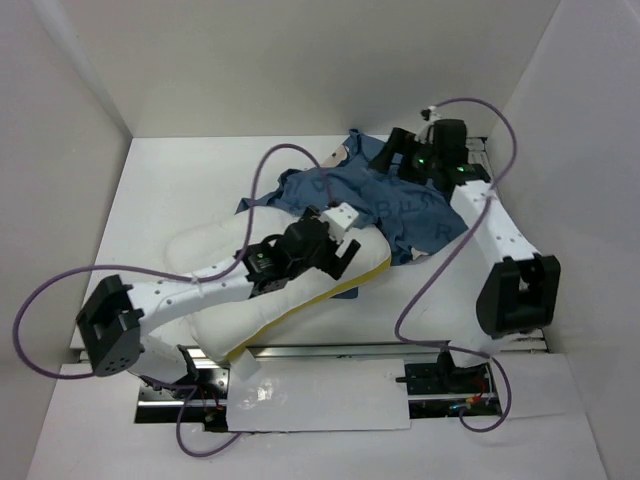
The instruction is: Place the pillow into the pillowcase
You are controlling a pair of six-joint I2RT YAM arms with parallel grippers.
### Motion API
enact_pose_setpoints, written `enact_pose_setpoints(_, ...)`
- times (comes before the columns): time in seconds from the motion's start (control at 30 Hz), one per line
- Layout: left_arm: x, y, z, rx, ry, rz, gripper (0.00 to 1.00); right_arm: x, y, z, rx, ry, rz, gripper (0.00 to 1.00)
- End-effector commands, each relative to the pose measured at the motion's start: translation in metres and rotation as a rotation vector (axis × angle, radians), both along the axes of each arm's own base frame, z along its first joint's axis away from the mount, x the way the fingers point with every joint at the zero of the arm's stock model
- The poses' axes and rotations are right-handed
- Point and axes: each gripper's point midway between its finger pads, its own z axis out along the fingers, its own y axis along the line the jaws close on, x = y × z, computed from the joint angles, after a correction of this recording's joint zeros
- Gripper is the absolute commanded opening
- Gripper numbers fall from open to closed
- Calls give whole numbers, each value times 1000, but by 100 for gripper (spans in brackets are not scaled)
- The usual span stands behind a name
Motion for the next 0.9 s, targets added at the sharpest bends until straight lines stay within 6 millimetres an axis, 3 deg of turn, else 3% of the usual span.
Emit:
enact_pose_setpoints(0.0, -6, -46, 1, 26, -25, -142, 100, -20, -31, 8, 38, -22, -84, 100)
enact_pose_setpoints(0.03, -5, -53, -18, 66, -7, -137, 100, -24, -40, 9, 45, -23, -110, 100)
enact_pose_setpoints(0.1, -7, -64, -29, 95, -18, -163, 100, -39, -65, 10, 34, -30, -181, 100)
enact_pose_setpoints(0.2, -8, -84, -47, 126, -5, -218, 100, -55, -84, 12, 30, -51, -233, 100)
enact_pose_setpoints(0.23, -6, -95, -57, 134, 14, -237, 100, -63, -92, 4, 36, -34, -260, 100)
enact_pose_setpoints(0.27, -6, -95, -58, 134, 14, -238, 100, -65, -96, -6, 34, -13, -271, 100)
enact_pose_setpoints(0.3, 3, -102, -69, 156, 18, -221, 100, -70, -96, -7, 43, -12, -265, 100)
enact_pose_setpoints(0.33, 5, -100, -81, 203, 41, -207, 100, -76, -97, -22, 46, 31, -265, 100)
enact_pose_setpoints(0.4, 19, -102, -97, 243, 58, -121, 95, -88, -95, -32, 63, 60, -248, 100)
enact_pose_setpoints(0.43, 22, -100, -101, 265, 59, -102, 89, -91, -93, -38, 69, 76, -238, 100)
enact_pose_setpoints(0.47, 32, -91, -104, 282, 55, -38, 76, -96, -91, -39, 68, 72, -219, 100)
enact_pose_setpoints(0.5, 34, -92, -100, 262, 62, -10, 35, -100, -89, -39, 66, 66, -202, 100)
enact_pose_setpoints(0.57, 46, -76, -102, 265, 81, 60, 1, -110, -86, -53, 58, 100, -181, 100)
enact_pose_setpoints(0.6, 51, -69, -99, 255, 88, 96, 0, -114, -87, -50, 43, 76, -172, 100)
enact_pose_setpoints(0.63, 57, -59, -76, 217, 63, 158, 0, -121, -83, -57, 32, 79, -155, 100)
enact_pose_setpoints(0.73, 69, -34, -63, 194, 48, 259, 0, -127, -81, -61, 0, 65, -145, 100)
enact_pose_setpoints(0.77, 72, -25, -38, 149, 26, 276, 0, -129, -81, -65, 0, 75, -145, 95)
enact_pose_setpoints(0.83, 71, -11, -22, 112, 8, 293, 0, -130, -75, -65, -12, 44, -118, 87)
enact_pose_setpoints(0.87, 69, -8, 3, 50, -6, 258, 0, -135, -68, -72, -17, 41, -85, 82)
